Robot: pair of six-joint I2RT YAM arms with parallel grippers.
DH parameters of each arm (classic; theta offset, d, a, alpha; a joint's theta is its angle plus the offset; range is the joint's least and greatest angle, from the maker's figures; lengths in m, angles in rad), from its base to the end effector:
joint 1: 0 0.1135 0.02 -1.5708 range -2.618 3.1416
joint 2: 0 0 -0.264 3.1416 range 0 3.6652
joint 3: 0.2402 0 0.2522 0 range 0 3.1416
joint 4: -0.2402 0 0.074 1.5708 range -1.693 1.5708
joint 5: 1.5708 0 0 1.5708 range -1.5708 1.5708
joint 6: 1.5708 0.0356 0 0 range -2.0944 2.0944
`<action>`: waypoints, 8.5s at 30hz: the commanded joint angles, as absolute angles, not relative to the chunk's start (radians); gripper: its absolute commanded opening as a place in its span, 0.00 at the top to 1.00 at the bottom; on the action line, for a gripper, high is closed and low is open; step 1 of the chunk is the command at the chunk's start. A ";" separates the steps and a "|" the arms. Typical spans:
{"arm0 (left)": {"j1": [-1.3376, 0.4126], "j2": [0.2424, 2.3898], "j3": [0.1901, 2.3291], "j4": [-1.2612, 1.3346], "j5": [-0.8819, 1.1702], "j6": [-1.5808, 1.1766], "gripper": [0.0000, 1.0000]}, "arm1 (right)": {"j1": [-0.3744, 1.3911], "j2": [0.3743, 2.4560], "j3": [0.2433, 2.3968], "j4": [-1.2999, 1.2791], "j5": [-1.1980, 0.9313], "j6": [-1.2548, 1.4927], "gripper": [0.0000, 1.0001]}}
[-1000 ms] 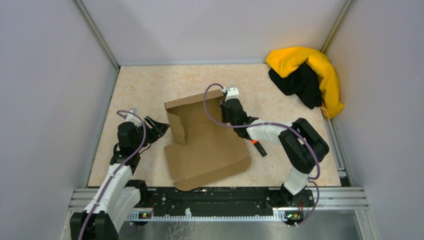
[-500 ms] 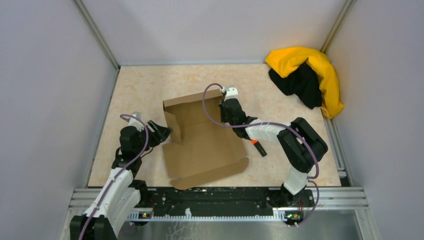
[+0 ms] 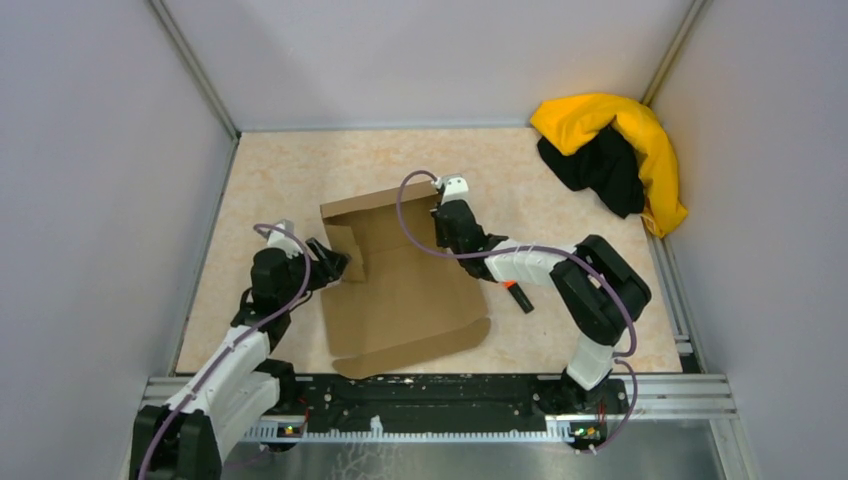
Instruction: Fold the paper box
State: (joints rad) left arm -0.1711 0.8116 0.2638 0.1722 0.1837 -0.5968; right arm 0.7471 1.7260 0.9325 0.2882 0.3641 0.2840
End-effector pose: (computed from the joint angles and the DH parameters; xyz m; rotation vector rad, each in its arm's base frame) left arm 0.1763 -0.0371 0.1887 -0.2997 1.9800 -0.6802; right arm 0.2795 0.2416 0.1899 -0.2525 2.0350 0.2661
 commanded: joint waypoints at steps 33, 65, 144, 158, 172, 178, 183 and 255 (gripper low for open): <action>-0.475 0.729 0.193 0.240 -0.494 -0.533 0.40 | 0.996 1.737 0.726 0.464 0.630 0.285 1.00; -0.688 1.089 0.386 0.150 -0.914 -0.584 0.80 | 0.997 1.596 0.640 0.338 0.674 0.302 1.00; -0.319 1.801 1.270 -0.391 0.476 -0.338 0.27 | 0.511 2.050 1.822 -0.929 -0.293 0.054 0.01; -0.320 1.902 1.260 -0.366 0.447 -0.348 0.29 | 0.517 2.108 1.751 -0.903 -0.114 0.018 0.01; -0.319 1.900 1.197 -0.301 0.509 -0.339 0.31 | 0.517 1.928 1.627 -0.645 -0.251 0.090 0.01; -0.319 1.896 1.222 -0.323 0.506 -0.327 0.32 | 0.511 1.999 1.786 -0.874 -0.413 0.035 0.01; -0.319 1.885 1.252 -0.347 0.500 -0.314 0.37 | 0.510 1.984 1.747 -0.905 -0.328 0.028 0.01; -0.358 1.760 1.306 -0.462 0.345 -0.264 0.03 | 0.538 1.810 1.481 -0.719 -0.172 0.186 0.01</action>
